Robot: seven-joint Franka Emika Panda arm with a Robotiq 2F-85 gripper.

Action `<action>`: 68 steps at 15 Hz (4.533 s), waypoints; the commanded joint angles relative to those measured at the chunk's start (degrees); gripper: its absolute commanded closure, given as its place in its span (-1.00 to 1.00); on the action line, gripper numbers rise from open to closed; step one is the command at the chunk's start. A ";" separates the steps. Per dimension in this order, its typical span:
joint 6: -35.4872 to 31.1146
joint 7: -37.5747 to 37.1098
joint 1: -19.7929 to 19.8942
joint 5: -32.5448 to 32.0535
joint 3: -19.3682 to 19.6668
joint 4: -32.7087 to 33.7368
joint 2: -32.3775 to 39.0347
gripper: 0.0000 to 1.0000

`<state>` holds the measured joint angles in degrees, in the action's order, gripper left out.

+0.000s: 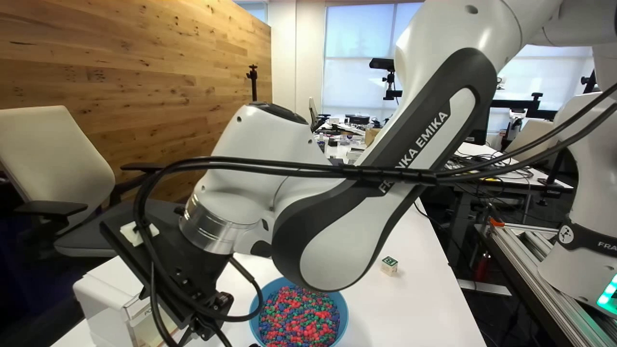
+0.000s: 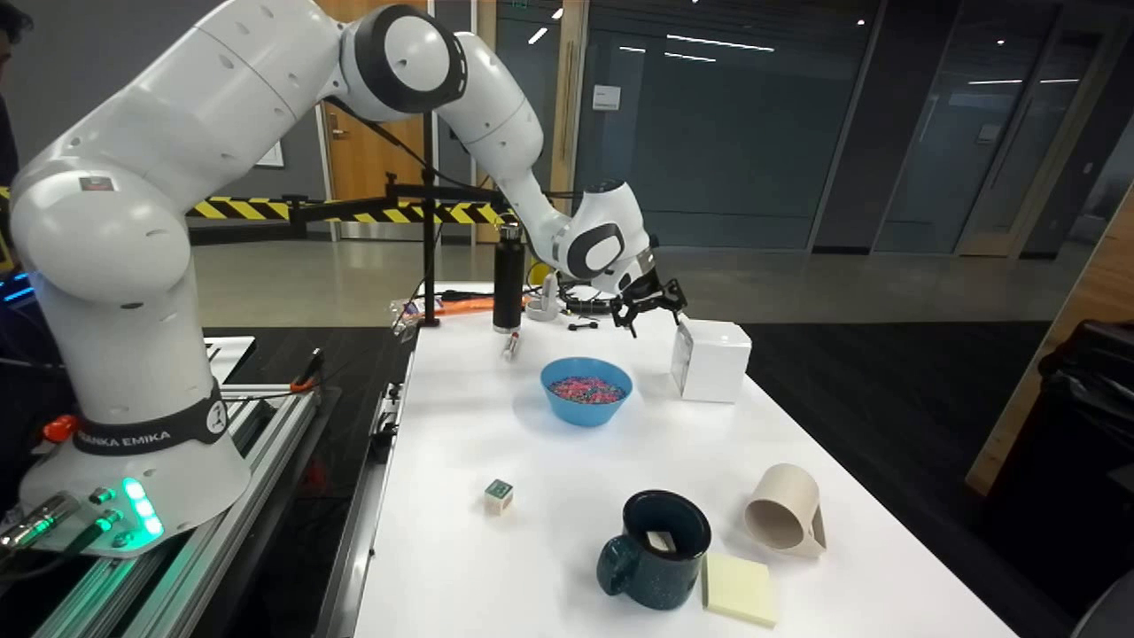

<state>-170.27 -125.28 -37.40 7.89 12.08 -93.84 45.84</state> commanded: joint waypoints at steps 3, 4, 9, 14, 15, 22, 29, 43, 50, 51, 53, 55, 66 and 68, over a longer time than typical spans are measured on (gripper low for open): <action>-1.65 -0.07 0.76 -0.62 -0.22 0.14 0.87 -1.00; -1.98 -0.17 0.75 -0.57 -0.06 -0.13 0.87 -1.00; -2.46 -0.89 -0.60 -0.98 2.40 -1.25 0.00 -1.00; -2.66 -1.19 -1.70 -0.97 4.00 -1.03 0.14 -1.00; -2.66 -1.17 -1.67 -0.86 4.01 -0.95 0.25 -1.00; -4.06 -0.36 -0.32 -0.04 2.51 -0.06 1.57 -1.00; -5.22 -0.75 -1.28 0.44 3.40 -0.75 1.50 -1.00; -5.89 -6.40 -8.88 0.78 9.40 -4.64 0.11 -1.00; -6.68 -8.29 -10.31 0.81 11.07 -6.44 0.20 -1.00; -6.51 -8.13 -10.33 0.65 11.38 -6.32 0.24 -1.00; -6.35 -8.16 -10.52 0.55 12.11 -6.32 0.15 -1.00; -6.24 -8.17 -10.55 0.55 12.47 -6.18 0.16 -1.00; -6.59 -6.71 -8.08 0.52 9.75 -3.44 1.45 -1.00; -6.93 -6.12 -7.01 0.50 8.67 -2.71 1.87 -1.00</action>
<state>-175.67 -132.70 -46.43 8.33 22.76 -97.95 47.20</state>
